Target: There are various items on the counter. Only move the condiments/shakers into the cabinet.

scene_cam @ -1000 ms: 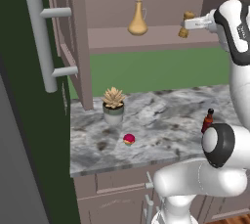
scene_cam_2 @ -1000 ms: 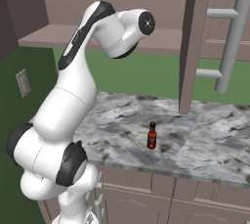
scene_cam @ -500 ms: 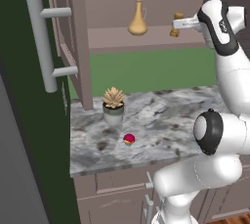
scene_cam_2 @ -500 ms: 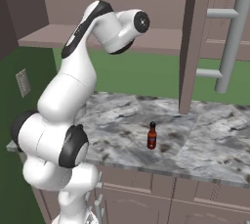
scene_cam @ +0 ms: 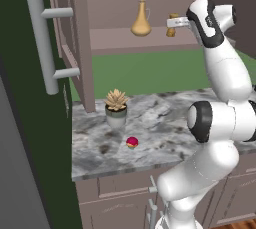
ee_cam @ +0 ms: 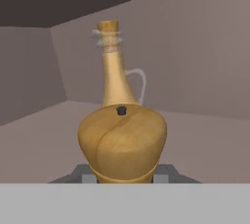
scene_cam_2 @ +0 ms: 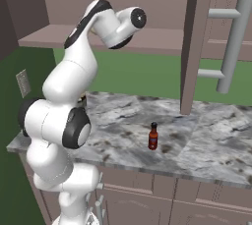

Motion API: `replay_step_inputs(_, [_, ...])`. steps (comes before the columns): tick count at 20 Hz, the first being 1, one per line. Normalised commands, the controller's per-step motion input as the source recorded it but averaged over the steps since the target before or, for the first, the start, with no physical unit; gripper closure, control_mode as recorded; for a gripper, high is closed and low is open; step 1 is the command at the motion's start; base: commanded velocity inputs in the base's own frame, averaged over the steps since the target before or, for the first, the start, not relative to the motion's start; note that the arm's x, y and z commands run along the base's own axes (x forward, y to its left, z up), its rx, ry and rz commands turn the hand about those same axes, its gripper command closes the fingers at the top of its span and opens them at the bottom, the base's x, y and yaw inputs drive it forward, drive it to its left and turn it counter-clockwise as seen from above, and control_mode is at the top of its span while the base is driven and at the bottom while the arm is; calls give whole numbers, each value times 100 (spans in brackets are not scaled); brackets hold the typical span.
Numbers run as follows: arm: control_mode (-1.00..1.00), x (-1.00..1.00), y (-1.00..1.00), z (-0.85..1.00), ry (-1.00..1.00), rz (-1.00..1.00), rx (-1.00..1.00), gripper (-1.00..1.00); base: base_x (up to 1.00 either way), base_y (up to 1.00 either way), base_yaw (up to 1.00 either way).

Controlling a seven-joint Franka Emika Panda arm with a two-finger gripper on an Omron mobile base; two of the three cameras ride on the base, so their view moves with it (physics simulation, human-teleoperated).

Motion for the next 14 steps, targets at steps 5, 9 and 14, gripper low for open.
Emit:
replay_step_inputs(5, [-100,17,0,-20,7,-1,0,100,0,0,0])
replay_step_inputs(9, [-100,14,0,-19,6,0,-2,100,0,0,0])
replay_step_inputs(14, [-100,11,0,-10,1,0,-1,100,0,0,0])
